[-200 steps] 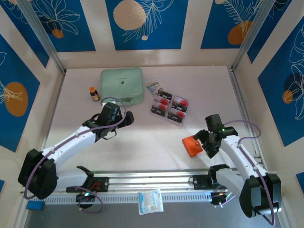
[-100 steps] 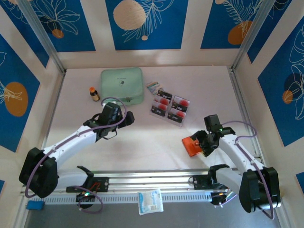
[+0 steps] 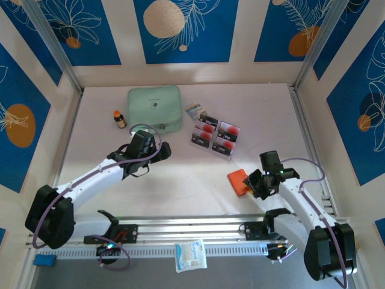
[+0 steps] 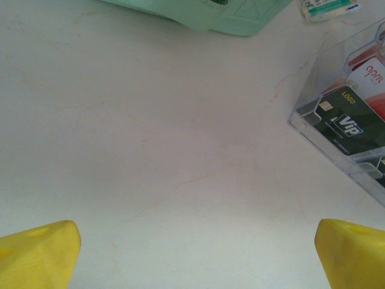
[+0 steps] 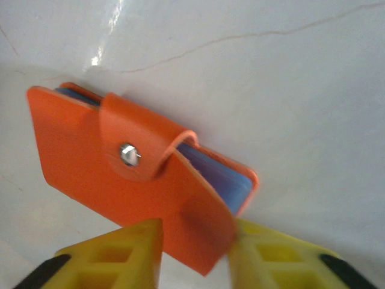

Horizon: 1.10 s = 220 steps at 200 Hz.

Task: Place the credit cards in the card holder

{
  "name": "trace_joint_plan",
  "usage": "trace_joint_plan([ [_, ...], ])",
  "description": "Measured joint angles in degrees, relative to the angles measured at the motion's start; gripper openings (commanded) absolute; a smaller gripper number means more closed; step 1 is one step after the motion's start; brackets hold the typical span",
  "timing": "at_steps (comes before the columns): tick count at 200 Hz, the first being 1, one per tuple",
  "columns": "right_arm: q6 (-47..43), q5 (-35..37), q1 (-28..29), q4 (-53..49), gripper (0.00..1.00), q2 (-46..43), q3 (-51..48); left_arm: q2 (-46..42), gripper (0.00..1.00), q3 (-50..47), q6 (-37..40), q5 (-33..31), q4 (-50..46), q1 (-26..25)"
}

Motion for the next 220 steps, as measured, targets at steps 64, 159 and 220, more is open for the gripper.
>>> trace_joint_plan([
  [64, -2.6, -1.7, -0.1, 0.7, 0.00, -1.7, -0.6, 0.1, 1.00, 0.6, -0.2, 0.0, 0.0, -0.6],
  [159, -6.1, -5.3, -0.1, 0.8, 0.08, -7.9, -0.6, -0.7, 1.00, 0.6, -1.5, 0.0, 0.0, -0.6],
  [220, -6.8, -5.7, -1.7, 1.4, 0.55, -7.8, -2.8, 0.0, 1.00, 0.9, -1.5, 0.4, -0.1, -0.7],
])
